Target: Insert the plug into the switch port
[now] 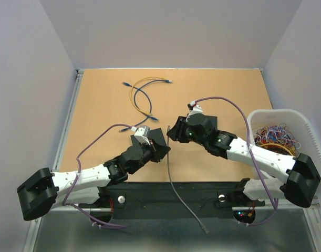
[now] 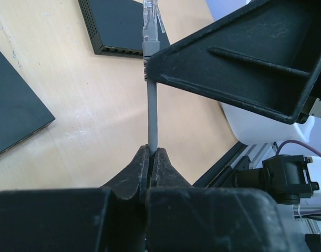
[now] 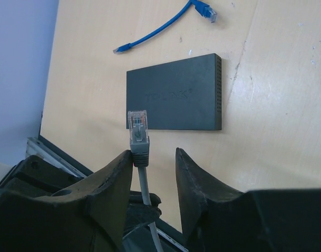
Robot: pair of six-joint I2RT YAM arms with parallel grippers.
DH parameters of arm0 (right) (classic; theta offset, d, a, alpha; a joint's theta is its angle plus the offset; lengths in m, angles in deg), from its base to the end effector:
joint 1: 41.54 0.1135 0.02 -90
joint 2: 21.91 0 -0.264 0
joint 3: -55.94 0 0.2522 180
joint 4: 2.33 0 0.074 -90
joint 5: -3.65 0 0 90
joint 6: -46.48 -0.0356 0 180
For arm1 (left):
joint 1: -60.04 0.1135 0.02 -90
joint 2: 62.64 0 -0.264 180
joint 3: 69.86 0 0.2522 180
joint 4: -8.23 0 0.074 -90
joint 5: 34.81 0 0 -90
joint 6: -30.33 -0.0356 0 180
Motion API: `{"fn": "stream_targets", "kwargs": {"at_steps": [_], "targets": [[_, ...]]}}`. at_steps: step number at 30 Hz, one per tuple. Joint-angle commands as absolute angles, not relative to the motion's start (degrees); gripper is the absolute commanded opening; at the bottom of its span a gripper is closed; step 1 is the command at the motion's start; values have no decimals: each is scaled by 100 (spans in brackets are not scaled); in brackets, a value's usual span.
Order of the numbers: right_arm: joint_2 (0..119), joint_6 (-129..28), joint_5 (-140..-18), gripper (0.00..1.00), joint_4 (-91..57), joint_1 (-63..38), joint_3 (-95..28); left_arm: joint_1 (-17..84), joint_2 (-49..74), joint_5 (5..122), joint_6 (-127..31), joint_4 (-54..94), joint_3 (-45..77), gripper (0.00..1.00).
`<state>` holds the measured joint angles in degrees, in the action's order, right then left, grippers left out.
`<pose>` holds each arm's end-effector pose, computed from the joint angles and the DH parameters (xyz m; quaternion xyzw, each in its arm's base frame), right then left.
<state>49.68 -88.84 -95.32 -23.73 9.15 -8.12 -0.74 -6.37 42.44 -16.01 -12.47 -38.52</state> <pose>0.1831 0.2148 0.2781 -0.0005 0.8596 0.3314 0.3889 0.1096 -0.1799 0.2187 0.0337 0.7313 -0.4847 0.4786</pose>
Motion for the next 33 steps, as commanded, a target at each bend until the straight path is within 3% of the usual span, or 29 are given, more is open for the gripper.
{"fn": "stream_targets", "kwargs": {"at_steps": [1,10,28,33], "targets": [[4709,-8949,-9540,42,-2119,952,-739,-87,-780,4069,-1607,-1527,-3905,0],[4770,-8940,-9487,34,-1978,952,-704,-87,-675,4069,-1616,-1519,-3835,0],[5156,-8905,-9382,33,-1662,952,-818,-87,-613,4122,-1634,-1527,-3782,0],[5157,-8914,-9400,25,-1653,952,-800,-87,-666,4104,-1634,-1536,-3826,0]]}}
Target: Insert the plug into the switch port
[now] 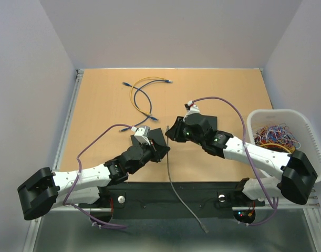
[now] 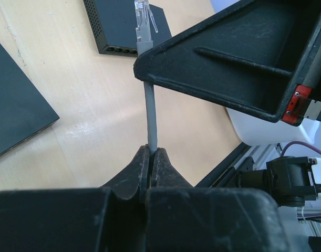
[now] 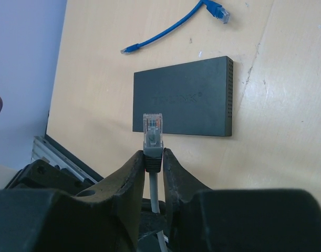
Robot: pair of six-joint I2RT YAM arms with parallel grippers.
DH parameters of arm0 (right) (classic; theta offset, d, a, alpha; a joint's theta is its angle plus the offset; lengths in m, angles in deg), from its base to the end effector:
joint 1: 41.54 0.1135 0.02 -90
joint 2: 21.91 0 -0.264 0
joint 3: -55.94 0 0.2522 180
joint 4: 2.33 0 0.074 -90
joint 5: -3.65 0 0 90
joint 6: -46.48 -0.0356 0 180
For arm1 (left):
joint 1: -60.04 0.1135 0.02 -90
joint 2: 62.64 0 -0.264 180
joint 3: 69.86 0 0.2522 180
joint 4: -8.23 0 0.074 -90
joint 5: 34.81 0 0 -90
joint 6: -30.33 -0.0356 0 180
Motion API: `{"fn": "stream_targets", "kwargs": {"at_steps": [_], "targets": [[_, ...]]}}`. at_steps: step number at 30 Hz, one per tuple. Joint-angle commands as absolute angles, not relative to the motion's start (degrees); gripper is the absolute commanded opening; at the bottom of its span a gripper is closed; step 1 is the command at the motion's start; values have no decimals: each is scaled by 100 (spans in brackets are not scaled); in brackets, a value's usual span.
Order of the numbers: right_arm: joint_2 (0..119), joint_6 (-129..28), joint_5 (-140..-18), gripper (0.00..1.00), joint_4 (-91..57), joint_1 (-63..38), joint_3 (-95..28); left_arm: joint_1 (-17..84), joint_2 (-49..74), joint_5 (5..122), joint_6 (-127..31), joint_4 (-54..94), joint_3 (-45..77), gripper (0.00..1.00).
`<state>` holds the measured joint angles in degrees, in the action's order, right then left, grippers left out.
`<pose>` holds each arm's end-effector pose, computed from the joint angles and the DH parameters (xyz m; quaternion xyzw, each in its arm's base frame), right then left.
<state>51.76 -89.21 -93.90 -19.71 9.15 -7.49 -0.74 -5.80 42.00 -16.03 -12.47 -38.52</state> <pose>0.1878 0.2220 0.2713 -0.0032 0.8543 0.3476 0.3865 0.1103 -0.1806 0.2168 0.0321 0.7346 -0.4796 0.4788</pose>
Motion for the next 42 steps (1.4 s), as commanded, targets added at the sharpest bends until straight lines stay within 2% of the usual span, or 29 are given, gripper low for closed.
{"fn": "stream_targets", "kwargs": {"at_steps": [1,8,9,10,12,13,16,19,23,26,30,35,42], "targets": [[5139,-8914,-9417,24,-1653,952,-783,-96,-674,4095,-1625,-1536,-3843,0],[5042,-8905,-9426,0,-1407,952,-651,-87,-631,4113,-1625,-1527,-3844,2],[5034,-8887,-9417,0,-1398,952,-634,-96,-622,4113,-1633,-1501,-3826,7],[5034,-8861,-9391,1,-1381,952,-590,-87,-630,4113,-1651,-1475,-3800,22],[5016,-8800,-9373,0,-1389,952,-520,-87,-692,4008,-1704,-1212,-3747,39],[4990,-8782,-9408,0,-1389,952,-432,-96,-805,3938,-1721,-1072,-3686,51],[4928,-8747,-9452,0,-1442,952,-213,17,-1183,3543,-1835,-370,-3633,59],[4910,-8738,-9566,0,-1739,952,-80,263,-1700,3437,-1853,-8,-3676,62],[5138,-8694,-9567,1,-2293,943,-79,1183,-2247,3462,-1923,642,-3668,68],[5358,-8668,-9417,0,-2470,1004,-132,1800,-2213,3778,-2090,723,-3615,70],[5998,-8624,-9408,1,-2742,1189,-369,2933,-1443,4393,-2310,600,-3352,70],[6632,-8571,-9514,0,-2936,1374,-694,3778,-281,5482,-2477,231,-3044,66],[7273,-8431,-9663,0,-2936,1391,-1204,4184,1142,5914,-2662,-218,-2596,63]]}}
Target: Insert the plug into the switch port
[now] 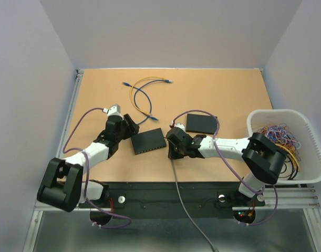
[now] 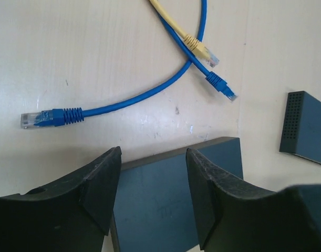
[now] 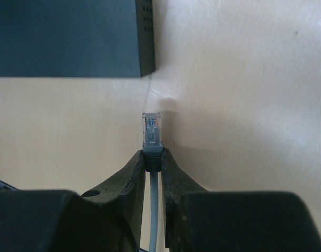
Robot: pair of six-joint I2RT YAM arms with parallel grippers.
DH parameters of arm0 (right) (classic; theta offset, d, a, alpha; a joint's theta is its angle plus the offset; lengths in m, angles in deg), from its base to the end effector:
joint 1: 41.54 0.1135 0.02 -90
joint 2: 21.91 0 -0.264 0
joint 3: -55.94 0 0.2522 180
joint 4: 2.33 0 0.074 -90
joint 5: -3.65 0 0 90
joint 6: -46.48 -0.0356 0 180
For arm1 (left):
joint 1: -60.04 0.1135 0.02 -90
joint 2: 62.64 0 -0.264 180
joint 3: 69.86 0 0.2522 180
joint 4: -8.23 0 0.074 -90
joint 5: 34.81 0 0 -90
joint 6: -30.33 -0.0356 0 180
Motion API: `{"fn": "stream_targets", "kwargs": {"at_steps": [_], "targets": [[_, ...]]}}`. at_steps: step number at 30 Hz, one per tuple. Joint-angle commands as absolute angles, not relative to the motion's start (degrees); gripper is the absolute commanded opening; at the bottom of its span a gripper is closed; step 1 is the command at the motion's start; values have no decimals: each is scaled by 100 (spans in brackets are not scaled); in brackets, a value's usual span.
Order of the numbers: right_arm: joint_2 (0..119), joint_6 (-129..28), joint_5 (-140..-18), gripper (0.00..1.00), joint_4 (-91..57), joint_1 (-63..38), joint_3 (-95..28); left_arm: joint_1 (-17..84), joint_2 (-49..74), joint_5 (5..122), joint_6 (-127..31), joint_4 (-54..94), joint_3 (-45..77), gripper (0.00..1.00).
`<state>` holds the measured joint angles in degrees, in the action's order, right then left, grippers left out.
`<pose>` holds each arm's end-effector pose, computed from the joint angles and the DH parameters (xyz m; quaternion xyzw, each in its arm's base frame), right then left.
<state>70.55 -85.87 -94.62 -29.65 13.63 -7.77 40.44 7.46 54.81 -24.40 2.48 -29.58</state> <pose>0.1832 0.2543 0.1653 -0.0856 0.9504 0.1734 0.2437 0.2347 -0.0833 0.1916 -0.1162 0.8309 -0.2482 0.4842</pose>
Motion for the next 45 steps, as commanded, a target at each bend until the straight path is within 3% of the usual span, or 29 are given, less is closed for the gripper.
{"fn": "stream_targets", "kwargs": {"at_steps": [1,8,20,37,45], "targets": [[7344,-8422,-9663,0,-2936,1391,-1274,4193,1275,5932,-2671,-227,-2474,62],[7863,-8035,-9944,0,-2997,1374,-2012,4290,2103,6239,-2575,-244,-2331,55],[8136,-7393,-10138,0,-3129,1286,-2681,4298,1603,6670,-2196,-279,-3149,55],[6809,-7568,-9733,0,-3279,1391,-1179,4290,354,6925,-2363,-411,-3632,55],[7125,-7744,-9865,0,-3157,1857,-1108,4290,932,7013,-2214,-1210,-3703,54]]}}
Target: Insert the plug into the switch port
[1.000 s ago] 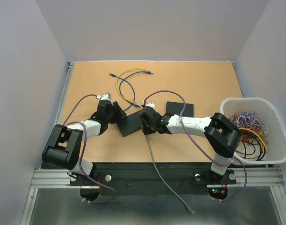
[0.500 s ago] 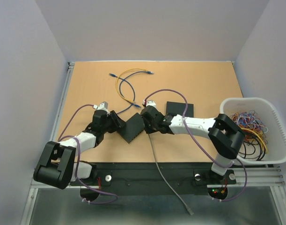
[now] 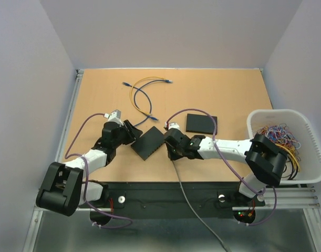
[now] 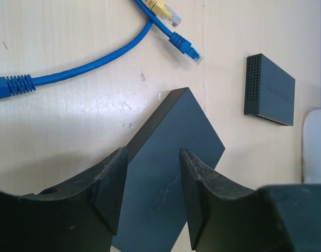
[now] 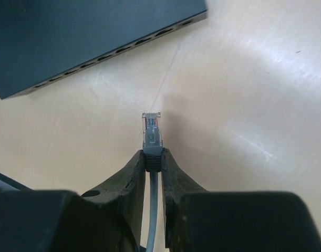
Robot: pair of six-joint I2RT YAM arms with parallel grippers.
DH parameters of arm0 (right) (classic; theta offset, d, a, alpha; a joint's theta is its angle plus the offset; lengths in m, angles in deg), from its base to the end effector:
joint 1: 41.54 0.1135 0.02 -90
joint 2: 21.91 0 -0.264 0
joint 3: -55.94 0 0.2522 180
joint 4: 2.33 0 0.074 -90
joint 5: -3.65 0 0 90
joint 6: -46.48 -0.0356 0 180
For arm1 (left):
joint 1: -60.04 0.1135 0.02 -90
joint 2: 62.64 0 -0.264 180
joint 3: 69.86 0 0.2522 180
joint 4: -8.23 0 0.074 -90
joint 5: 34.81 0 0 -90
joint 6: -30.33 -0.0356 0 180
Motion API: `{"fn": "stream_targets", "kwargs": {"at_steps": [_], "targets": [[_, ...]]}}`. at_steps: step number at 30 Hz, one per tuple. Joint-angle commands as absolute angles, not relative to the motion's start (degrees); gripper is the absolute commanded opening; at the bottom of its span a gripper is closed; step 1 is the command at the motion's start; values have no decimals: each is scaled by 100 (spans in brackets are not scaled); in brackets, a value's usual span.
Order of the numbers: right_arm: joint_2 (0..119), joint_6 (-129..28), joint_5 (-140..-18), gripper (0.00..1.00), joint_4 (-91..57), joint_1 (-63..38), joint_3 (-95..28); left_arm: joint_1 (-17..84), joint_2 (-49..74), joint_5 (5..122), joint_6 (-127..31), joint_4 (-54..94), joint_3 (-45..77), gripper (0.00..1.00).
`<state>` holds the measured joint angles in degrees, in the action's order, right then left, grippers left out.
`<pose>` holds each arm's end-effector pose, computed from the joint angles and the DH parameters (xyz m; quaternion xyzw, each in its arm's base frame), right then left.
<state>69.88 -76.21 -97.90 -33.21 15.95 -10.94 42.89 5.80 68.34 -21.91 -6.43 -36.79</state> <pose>0.1770 0.2645 0.1811 -0.1753 0.9351 0.1393 0.2747 0.2177 -0.0756 0.1746 -0.0822 0.8157 -0.3440 0.4577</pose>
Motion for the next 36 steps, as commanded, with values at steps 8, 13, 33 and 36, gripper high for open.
{"fn": "stream_targets", "kwargs": {"at_steps": [8,13,33,36], "targets": [[7117,-7832,-9918,0,-2699,2007,-1003,4263,1883,7311,-2074,-1316,-3518,50],[7169,-7754,-9874,0,-2506,2015,-923,4123,1954,7374,-1880,-1624,-3860,50],[7468,-7508,-9575,0,-2505,2130,-1134,3437,1488,7066,-1545,-1668,-4248,49],[7512,-7437,-9453,1,-2497,2208,-1231,3428,1523,6952,-1607,-1642,-4239,49]]}}
